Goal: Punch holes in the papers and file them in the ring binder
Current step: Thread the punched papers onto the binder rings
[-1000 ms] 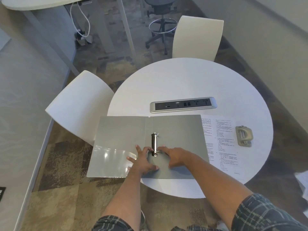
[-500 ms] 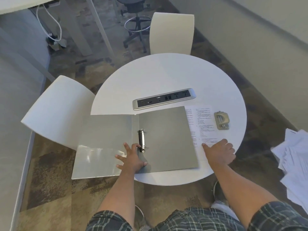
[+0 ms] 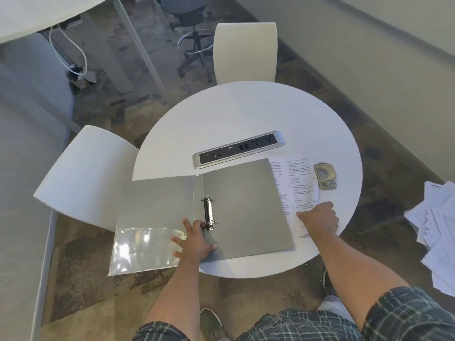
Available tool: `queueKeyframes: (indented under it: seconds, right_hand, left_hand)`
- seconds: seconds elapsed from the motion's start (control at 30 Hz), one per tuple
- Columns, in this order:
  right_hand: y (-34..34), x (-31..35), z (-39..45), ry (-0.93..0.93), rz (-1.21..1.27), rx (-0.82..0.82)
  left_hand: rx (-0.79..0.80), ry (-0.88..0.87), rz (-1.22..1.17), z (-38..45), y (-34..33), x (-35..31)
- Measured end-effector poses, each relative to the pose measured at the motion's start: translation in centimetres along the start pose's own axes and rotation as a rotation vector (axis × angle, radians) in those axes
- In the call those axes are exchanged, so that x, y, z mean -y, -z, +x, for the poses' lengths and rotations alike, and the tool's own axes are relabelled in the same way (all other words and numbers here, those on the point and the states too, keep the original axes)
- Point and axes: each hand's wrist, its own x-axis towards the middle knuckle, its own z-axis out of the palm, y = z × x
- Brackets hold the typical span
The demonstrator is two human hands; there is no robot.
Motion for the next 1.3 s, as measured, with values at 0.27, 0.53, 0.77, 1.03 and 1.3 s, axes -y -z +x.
queueKeyframes:
  seconds: [0.27, 0.53, 0.77, 1.03, 1.3]
  right_hand:
    - [1.6, -1.2, 0.7, 0.148, 0.115, 0.068]
    - [4.4, 0.9, -0.2, 0.385, 0.248, -0.144]
    - [7.9, 4.3, -2.5, 0.440, 0.549, -0.409]
    - [7.3, 6.6, -3.6, 0.444, 1.020, -0.014]
    - [2.8, 6.0, -4.6, 0.401, 1.110, 0.490]
  left_hand:
    - [-0.085, 0.057, 0.001, -1.0, -0.1, -1.3]
    - [-0.172, 0.033, 0.040, -1.8, 0.4, -4.2]
    - [-0.334, -0.176, -0.131, -2.0, 1.4, -7.3]
    - [-0.064, -0.180, -0.978, -3.3, 3.9, -11.0]
    - [0.017, -0.311, -1.274, -3.8, 6.3, -10.8]
